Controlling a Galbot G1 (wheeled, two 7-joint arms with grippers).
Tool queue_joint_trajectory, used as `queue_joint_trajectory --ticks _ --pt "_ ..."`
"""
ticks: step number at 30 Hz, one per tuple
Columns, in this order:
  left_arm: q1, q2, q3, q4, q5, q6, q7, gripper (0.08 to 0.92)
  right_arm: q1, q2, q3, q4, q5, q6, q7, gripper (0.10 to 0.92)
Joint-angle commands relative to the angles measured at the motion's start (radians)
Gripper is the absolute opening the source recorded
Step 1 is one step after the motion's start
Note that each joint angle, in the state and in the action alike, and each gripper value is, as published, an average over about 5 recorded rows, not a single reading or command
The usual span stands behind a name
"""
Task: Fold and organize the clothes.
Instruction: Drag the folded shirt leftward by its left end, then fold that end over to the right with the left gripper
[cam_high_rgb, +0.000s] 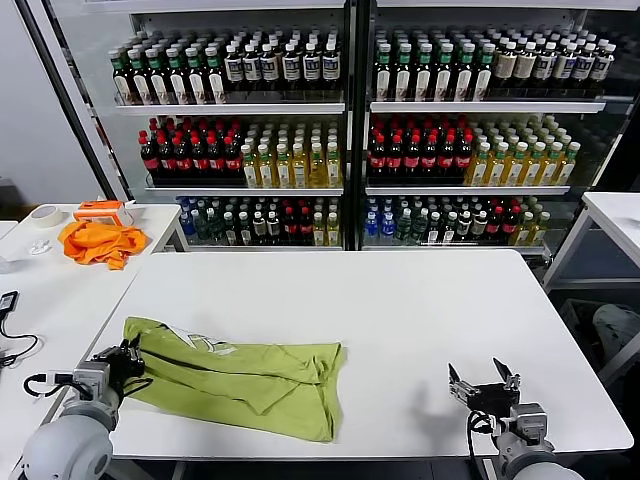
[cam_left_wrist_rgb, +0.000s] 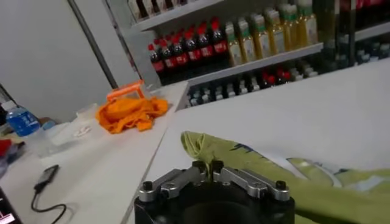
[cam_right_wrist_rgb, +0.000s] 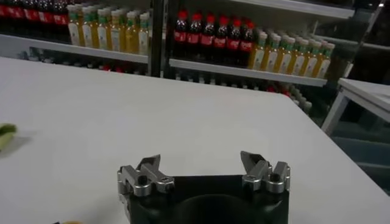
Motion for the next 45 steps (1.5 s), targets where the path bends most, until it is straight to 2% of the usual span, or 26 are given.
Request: queue_joint_trajectory --ticks 1,8,14,34,42,45 --pt "0.003 -0.013 0.013 -0.225 -0.337 0.018 0.000 0.106 -0.002 -0.006 0.011 0.001 0.000 -0.001 0.000 0.823" --pt "-0.070 -0.064 0.170 -0.191 -0.306 0.015 0.060 0.106 -0.002 0.014 0.003 0.014 -0.011 -0.005 0.004 0.823" --pt "-0.117 -0.089 0.252 -0.155 -0.263 0.016 0.095 0.106 -0.009 0.017 0.009 0.020 -0.017 -0.005 0.003 0.823" --pt "-0.175 -0.177 0.414 -0.071 -0.233 0.015 0.092 0.106 -0.012 0.011 0.021 0.050 -0.014 -0.013 0.006 0.823" --pt "-0.209 -0.277 0.469 -0.007 -0.272 0.015 0.076 0.110 -0.005 0.010 0.023 0.061 -0.008 -0.024 0.009 0.823" --pt "-0.206 -0.312 0.476 -0.018 -0.310 0.003 0.095 0.158 -0.001 0.009 0.023 0.060 -0.008 -0.025 0.009 0.823"
